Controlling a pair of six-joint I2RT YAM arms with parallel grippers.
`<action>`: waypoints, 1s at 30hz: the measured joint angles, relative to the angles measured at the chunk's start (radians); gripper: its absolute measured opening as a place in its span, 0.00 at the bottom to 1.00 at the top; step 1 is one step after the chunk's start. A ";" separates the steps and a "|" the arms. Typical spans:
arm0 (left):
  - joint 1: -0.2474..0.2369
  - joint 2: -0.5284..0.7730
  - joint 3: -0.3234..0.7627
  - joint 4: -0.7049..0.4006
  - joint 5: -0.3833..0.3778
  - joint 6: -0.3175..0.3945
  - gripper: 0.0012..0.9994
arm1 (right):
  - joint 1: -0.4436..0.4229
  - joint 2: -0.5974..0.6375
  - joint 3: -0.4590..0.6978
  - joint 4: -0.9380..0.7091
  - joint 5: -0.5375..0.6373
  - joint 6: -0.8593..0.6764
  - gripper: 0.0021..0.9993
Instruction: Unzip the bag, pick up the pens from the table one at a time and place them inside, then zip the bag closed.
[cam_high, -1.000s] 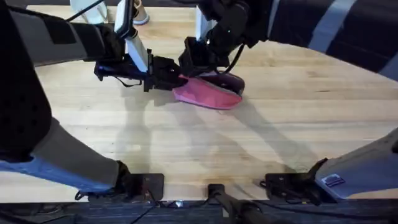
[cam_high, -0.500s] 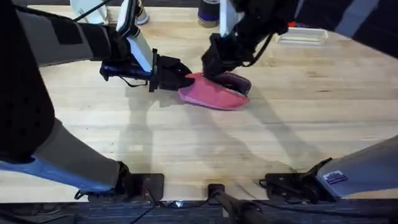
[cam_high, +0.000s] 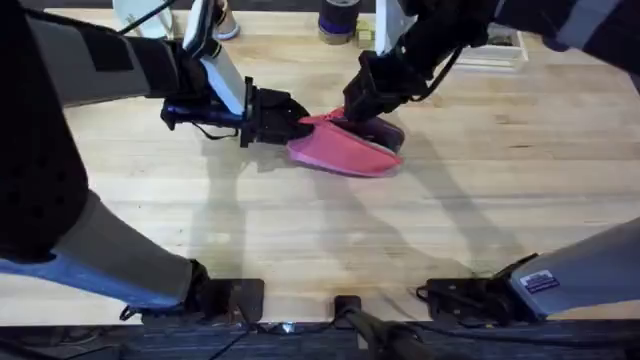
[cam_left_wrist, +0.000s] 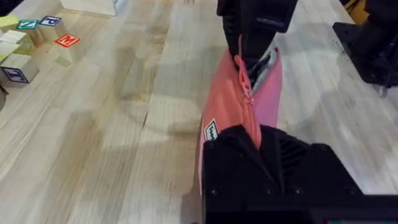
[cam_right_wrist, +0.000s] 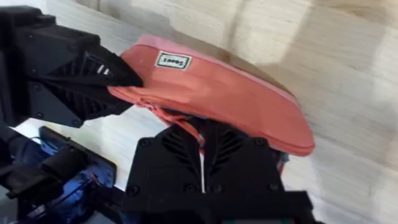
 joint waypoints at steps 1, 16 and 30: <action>0.000 0.000 0.000 0.000 -0.001 0.000 0.04 | -0.003 0.000 0.000 -0.003 0.003 -0.007 0.03; 0.038 0.002 -0.004 -0.012 -0.084 0.000 0.04 | -0.109 -0.060 0.001 -0.051 0.209 -0.068 0.03; 0.038 0.002 -0.004 -0.012 -0.085 0.000 0.04 | 0.069 -0.241 0.001 0.028 0.134 -0.100 1.00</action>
